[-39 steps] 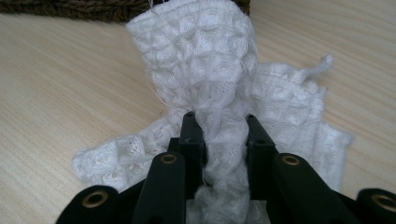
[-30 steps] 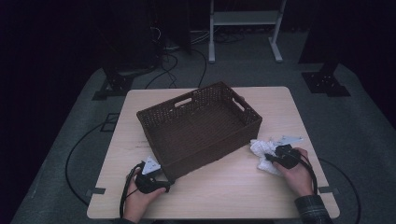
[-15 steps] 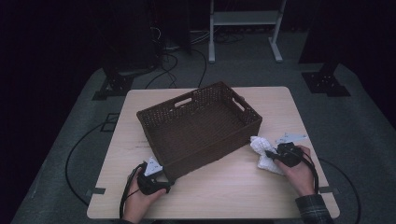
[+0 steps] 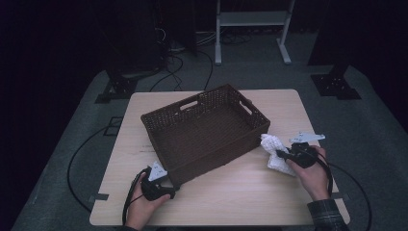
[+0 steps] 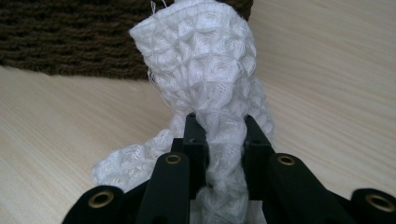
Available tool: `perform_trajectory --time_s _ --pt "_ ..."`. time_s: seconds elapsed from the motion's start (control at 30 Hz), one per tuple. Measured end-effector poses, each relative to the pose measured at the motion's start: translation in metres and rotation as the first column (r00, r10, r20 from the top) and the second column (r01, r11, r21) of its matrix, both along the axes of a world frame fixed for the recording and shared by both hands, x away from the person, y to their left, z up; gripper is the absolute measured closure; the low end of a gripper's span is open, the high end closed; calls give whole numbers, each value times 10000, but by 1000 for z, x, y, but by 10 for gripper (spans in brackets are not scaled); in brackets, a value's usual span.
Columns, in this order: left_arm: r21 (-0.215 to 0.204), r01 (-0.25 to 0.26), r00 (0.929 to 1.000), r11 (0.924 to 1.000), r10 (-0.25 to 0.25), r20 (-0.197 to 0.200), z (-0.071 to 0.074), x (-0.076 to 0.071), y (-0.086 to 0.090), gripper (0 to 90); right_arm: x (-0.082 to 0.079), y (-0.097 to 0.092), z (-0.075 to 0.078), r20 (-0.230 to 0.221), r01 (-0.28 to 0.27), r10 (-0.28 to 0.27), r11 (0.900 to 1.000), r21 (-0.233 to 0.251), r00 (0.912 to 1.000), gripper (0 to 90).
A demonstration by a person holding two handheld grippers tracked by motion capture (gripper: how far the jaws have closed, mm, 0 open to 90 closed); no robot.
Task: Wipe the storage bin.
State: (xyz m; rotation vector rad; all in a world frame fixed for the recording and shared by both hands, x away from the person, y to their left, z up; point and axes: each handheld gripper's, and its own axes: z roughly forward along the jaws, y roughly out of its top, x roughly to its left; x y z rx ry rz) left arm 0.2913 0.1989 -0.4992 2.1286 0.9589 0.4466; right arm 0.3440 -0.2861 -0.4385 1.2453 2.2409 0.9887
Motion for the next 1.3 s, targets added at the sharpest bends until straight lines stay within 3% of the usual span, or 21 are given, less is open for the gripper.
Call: perform_trajectory --time_s 0.5,0.93,1.3 --pt "13 54 10000 10000 -54 32 0 2 1 228 1 0 17 343 -61 57 9999 125 9994 758" --pt "-18 -16 10000 10000 16 37 0 2 0 228 16 6 42 864 -2 -8 9999 121 9963 758" --pt "5 38 10000 10000 -38 25 0 2 1 229 30 6 33 592 57 -65 9999 144 9982 759"
